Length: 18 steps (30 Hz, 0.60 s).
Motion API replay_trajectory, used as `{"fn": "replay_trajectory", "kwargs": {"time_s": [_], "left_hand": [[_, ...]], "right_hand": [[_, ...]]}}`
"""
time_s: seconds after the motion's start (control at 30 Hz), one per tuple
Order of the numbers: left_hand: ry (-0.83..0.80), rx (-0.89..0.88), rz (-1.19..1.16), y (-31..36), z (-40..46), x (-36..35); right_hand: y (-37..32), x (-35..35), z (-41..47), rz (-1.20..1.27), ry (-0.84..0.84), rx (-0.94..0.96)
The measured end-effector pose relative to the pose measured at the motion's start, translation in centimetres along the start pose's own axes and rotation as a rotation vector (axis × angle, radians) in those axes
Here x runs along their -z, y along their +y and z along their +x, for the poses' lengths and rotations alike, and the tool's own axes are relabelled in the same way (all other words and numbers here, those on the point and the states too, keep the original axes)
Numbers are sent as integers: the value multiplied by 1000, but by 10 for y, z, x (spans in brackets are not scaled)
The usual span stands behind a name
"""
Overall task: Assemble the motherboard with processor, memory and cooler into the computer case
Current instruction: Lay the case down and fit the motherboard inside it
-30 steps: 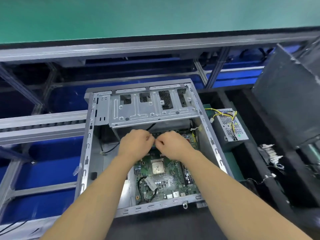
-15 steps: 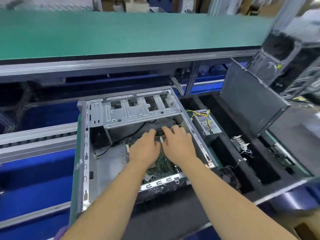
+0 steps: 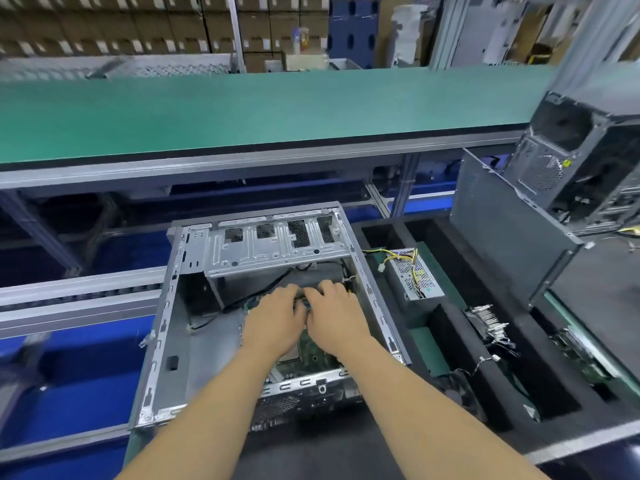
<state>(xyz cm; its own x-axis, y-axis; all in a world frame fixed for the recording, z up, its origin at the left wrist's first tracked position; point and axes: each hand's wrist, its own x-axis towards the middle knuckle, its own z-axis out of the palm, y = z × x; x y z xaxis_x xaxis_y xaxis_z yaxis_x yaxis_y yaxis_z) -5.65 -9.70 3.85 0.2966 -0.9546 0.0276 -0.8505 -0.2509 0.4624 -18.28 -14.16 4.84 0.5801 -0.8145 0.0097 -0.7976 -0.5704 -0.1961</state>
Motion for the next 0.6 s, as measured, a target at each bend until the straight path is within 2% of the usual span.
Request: {"fn": "replay_trajectory", "kwargs": {"time_s": [0.1, 0.27, 0.37, 0.47, 0.6], "left_hand": [[-1, 64, 74, -6, 1, 2], [-4, 201, 123, -43, -5, 16], [-75, 294, 59, -60, -9, 16], [-178, 256, -128, -60, -10, 10], [-363, 122, -133, -52, -11, 2]], "right_hand": [[13, 2, 5, -22, 9, 1], [22, -4, 9, 26, -175, -44], [19, -8, 10, 76, -253, -22], [18, -9, 13, 38, -242, -1], [20, -10, 14, 37, -238, -18]]}}
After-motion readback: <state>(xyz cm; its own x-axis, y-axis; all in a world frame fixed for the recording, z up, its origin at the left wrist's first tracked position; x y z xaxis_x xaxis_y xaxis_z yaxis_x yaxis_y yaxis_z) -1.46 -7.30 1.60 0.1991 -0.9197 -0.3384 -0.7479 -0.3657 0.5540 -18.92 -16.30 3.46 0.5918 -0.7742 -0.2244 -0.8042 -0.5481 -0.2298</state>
